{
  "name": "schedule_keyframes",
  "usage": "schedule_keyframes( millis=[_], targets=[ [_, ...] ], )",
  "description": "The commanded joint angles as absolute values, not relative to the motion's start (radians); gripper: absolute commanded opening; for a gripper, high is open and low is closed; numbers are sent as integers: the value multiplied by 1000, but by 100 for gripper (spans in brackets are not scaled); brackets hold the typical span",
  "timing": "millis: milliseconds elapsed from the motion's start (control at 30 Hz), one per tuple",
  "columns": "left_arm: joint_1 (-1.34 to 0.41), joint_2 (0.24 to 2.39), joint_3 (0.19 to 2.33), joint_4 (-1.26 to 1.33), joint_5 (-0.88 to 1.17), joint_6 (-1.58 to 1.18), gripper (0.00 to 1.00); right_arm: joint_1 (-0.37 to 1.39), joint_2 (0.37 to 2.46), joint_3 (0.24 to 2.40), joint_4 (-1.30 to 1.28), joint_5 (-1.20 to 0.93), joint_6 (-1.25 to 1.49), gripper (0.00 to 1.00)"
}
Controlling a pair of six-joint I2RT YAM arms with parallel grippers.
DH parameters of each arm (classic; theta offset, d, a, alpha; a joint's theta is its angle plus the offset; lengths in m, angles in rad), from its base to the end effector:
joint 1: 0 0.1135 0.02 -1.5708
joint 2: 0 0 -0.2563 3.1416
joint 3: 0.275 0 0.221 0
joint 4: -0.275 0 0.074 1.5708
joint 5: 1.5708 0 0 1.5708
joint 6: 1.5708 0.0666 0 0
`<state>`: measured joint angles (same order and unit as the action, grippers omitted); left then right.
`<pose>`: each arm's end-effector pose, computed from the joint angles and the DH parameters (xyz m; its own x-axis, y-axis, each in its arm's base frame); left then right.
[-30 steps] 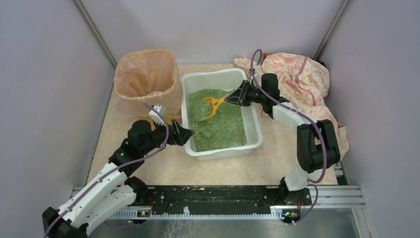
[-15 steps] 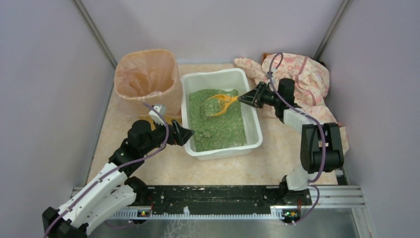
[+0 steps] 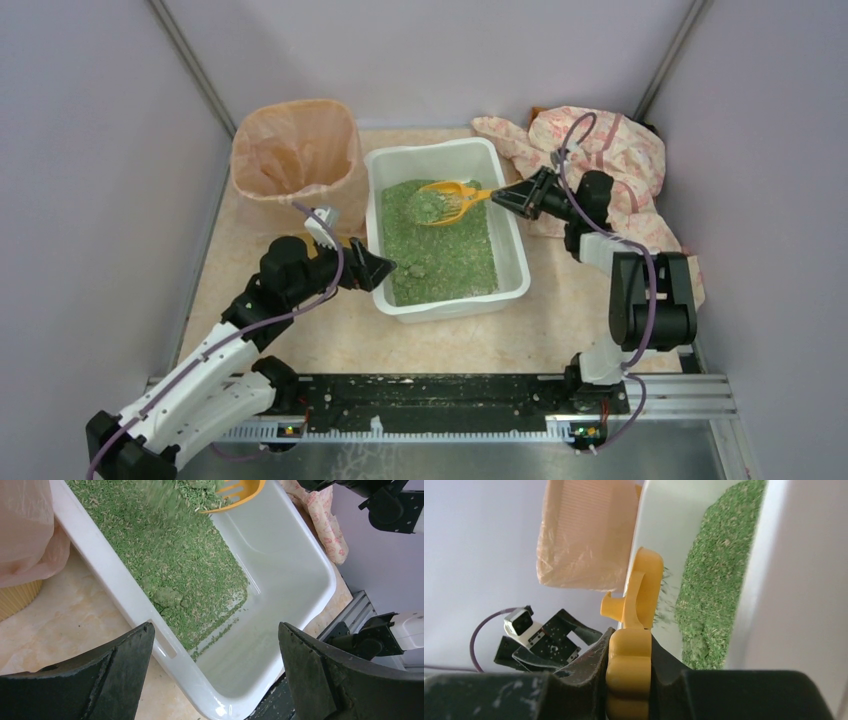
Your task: Clean the litter box
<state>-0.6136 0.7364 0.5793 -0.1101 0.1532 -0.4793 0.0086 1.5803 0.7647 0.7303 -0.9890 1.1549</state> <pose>0.1449 -0.1145 0.2747 -0.5095 -0.1986 -0.8373 0.5122 0.7119 -0.4805 0.3216 0.0584 0.2466 -0.8002 0.4958 -0.3374 -0.2603 0.2198 0.9402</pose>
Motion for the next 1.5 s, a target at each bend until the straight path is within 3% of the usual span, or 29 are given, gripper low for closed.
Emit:
schedule_keyframes(
  millis=[0, 100, 233, 400, 500, 633, 767, 900, 1033, 1133, 1467],
  targets=[
    [-617, 726, 619, -87, 176, -492, 99, -66, 1525, 741, 893, -991, 1227, 0],
    [-617, 735, 600, -37, 176, -497, 99, 25, 1555, 769, 901, -1016, 1234, 0],
    [-618, 787, 638, -44, 217, -505, 99, -56, 1547, 724, 997, -997, 1303, 0],
    [-619, 783, 621, -27, 209, -496, 99, -10, 1556, 738, 1003, -1025, 1306, 0],
    [-619, 784, 640, -56, 210, -496, 99, -56, 1529, 718, 965, -986, 1283, 0],
    [-618, 768, 614, -24, 203, -503, 99, 34, 1541, 751, 872, -1004, 1210, 0],
    [-619, 777, 630, -49, 211, -506, 99, -61, 1510, 695, 912, -951, 1245, 0],
    [-619, 767, 598, -9, 203, -505, 99, 42, 1537, 748, 879, -1002, 1224, 0],
    [-618, 788, 630, -41, 217, -500, 99, -37, 1485, 719, 824, -925, 1188, 0],
    [-618, 768, 612, -26, 207, -506, 99, 31, 1518, 768, 786, -1003, 1154, 0],
    [-618, 762, 593, -17, 198, -498, 99, 24, 1485, 729, 814, -934, 1172, 0]
  ],
)
